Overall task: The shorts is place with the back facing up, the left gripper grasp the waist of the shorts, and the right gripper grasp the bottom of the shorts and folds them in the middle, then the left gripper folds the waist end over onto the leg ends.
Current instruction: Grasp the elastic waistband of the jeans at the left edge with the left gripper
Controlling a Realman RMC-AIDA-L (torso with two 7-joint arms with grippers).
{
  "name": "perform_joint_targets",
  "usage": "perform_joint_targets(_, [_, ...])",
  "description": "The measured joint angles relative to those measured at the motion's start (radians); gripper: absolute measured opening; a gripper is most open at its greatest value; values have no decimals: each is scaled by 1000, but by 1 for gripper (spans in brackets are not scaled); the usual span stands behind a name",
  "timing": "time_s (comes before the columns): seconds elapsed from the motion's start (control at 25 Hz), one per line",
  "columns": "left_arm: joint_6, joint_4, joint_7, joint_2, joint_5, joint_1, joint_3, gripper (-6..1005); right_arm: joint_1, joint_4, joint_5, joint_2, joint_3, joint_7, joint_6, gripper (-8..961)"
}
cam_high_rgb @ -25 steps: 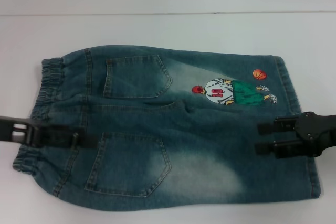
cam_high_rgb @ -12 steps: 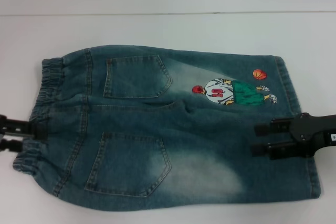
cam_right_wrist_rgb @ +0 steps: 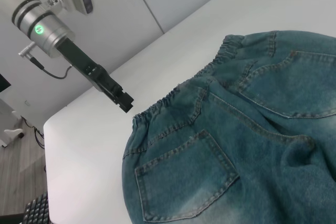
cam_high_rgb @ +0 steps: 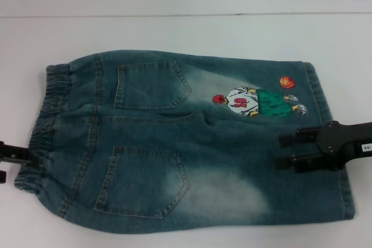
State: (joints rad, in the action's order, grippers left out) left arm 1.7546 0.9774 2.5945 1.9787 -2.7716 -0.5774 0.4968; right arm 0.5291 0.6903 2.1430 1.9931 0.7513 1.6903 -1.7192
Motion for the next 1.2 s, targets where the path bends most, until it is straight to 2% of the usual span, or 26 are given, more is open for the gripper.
perform_joint_targets(0.44, [-91,-73,10,-2,-24,-19,28,886,7,0,0,0,8,1,17,778])
perform_joint_targets(1.2, [-105,-114,13,6,-46,-50,52,863,25,0,0,1,8,6,27,778])
